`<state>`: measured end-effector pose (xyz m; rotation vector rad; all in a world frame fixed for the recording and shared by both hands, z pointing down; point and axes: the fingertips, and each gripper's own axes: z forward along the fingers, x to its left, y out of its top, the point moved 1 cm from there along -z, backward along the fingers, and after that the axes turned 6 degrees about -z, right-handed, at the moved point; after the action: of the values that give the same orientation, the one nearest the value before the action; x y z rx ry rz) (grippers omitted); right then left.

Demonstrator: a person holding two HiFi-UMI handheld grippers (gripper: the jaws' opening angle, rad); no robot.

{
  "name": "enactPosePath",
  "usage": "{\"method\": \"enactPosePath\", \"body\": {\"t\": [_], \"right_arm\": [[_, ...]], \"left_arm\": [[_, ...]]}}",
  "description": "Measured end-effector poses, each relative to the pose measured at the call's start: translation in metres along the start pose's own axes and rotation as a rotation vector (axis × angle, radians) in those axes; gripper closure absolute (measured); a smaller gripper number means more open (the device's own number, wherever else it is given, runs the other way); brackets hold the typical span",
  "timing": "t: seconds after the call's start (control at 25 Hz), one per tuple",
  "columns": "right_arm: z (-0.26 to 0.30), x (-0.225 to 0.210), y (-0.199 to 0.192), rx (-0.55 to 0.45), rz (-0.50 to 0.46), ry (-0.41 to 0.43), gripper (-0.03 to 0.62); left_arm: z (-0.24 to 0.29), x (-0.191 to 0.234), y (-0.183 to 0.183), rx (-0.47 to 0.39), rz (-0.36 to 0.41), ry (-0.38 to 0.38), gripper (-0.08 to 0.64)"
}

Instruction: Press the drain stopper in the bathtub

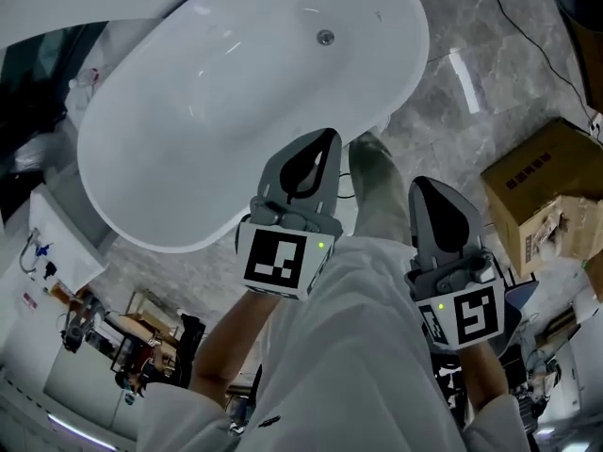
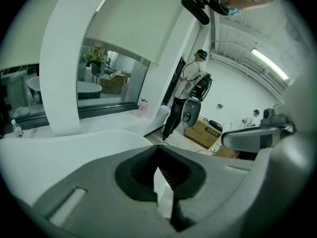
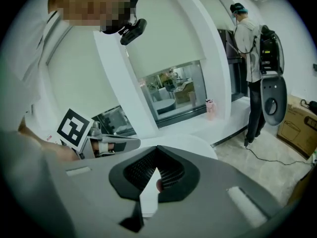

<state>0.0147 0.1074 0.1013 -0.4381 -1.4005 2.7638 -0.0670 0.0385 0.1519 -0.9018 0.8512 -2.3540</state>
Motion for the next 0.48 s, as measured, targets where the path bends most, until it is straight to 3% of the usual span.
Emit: {"method": "enactPosePath", "body": {"t": [0.48], "right_arm": [[0.084, -0.031, -0.036, 0.051, -0.073, 0.145, 0.586]], "left_arm": [[0.074, 0.051, -0.034, 0.0, -0.062, 0.084, 0.56]]}}
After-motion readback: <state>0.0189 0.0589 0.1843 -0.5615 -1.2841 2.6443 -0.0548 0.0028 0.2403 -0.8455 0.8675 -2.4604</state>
